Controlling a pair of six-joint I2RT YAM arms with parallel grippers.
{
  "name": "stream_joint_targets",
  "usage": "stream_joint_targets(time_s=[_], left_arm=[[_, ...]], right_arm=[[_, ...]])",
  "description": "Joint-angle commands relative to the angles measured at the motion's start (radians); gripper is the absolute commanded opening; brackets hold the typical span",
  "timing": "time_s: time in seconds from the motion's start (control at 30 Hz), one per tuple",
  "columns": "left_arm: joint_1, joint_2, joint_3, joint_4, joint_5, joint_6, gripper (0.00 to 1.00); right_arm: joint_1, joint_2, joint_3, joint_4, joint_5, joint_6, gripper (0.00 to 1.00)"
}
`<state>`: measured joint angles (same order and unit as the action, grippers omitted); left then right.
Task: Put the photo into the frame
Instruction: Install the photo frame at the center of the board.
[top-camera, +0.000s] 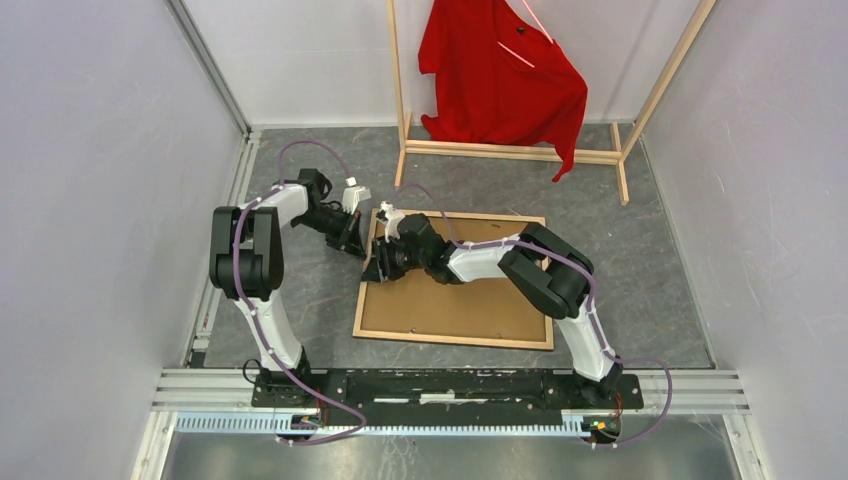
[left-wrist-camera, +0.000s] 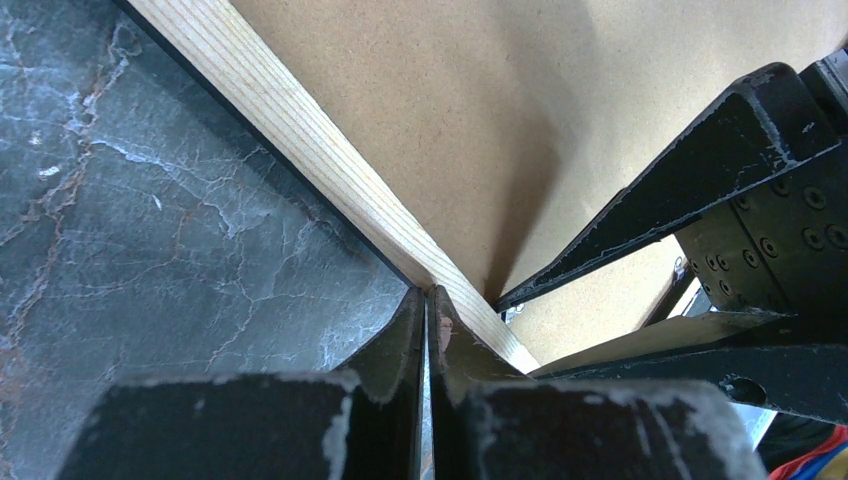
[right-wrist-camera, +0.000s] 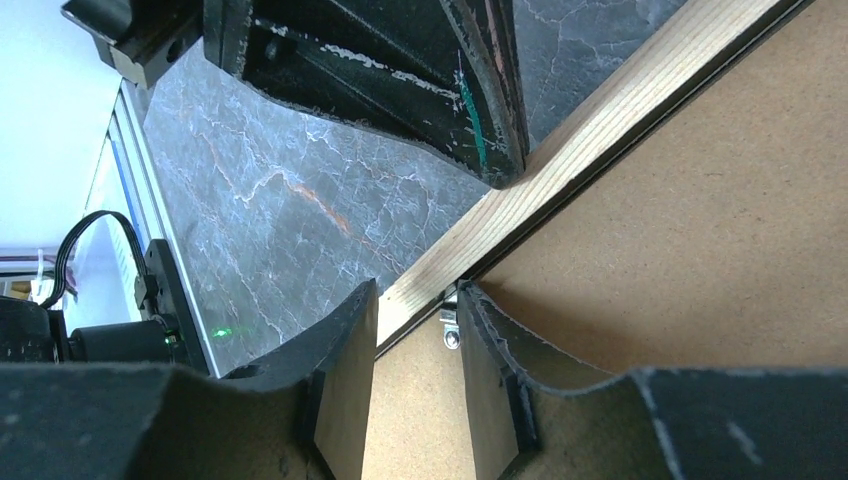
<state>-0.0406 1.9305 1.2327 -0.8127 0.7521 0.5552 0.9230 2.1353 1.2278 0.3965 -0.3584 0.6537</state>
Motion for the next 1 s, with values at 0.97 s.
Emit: stream_joint_targets(time_s=[0.97], left_arm=[[-0.026, -0.030, 0.040, -0.061, -0.040, 0.044, 0.05]], right_arm=[[-0.219, -0.376, -0.138, -0.164, 0.171, -0.108, 0.76]])
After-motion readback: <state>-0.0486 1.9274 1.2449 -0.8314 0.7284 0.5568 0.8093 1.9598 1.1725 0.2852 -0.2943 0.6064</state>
